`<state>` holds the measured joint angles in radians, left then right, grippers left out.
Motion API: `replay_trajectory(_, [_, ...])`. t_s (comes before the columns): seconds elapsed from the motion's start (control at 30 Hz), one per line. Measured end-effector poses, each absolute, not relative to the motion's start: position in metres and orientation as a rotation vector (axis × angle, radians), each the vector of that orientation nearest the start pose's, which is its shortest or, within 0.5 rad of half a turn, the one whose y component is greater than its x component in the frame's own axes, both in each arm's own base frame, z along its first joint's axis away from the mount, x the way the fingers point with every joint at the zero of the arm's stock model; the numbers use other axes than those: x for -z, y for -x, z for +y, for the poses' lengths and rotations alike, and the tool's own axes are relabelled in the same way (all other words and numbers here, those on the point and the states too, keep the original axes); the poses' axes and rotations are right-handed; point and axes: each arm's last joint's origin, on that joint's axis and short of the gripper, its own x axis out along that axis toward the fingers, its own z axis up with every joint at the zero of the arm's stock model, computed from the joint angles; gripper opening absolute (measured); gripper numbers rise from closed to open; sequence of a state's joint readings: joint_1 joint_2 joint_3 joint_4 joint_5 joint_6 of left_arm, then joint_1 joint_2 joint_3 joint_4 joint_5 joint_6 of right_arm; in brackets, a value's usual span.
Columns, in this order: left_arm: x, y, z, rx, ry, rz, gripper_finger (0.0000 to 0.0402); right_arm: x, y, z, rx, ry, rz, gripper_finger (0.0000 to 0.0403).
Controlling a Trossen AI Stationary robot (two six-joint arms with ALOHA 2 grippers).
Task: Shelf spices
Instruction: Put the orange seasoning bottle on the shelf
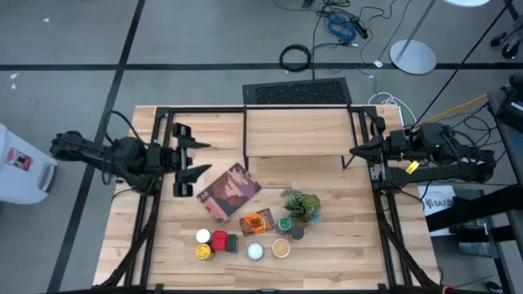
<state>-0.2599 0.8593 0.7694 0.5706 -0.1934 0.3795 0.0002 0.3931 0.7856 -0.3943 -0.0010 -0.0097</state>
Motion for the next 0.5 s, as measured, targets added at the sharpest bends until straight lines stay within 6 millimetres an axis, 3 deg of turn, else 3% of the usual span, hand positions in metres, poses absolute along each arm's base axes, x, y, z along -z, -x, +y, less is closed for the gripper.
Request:
replay_trajectory(0.2, [-0.403,-0.157,-0.035,-0.172,-0.297,-0.277,0.0235,-0.357,-0.077,0.0,-0.001,0.012,-0.03,0.0])
replay_trajectory(0.5, [-0.411,-0.124,-0.026,-0.391,-0.265,-0.058,0.0235,-0.381,-0.082,0.0,-0.011,-0.071,-0.273,0.0])
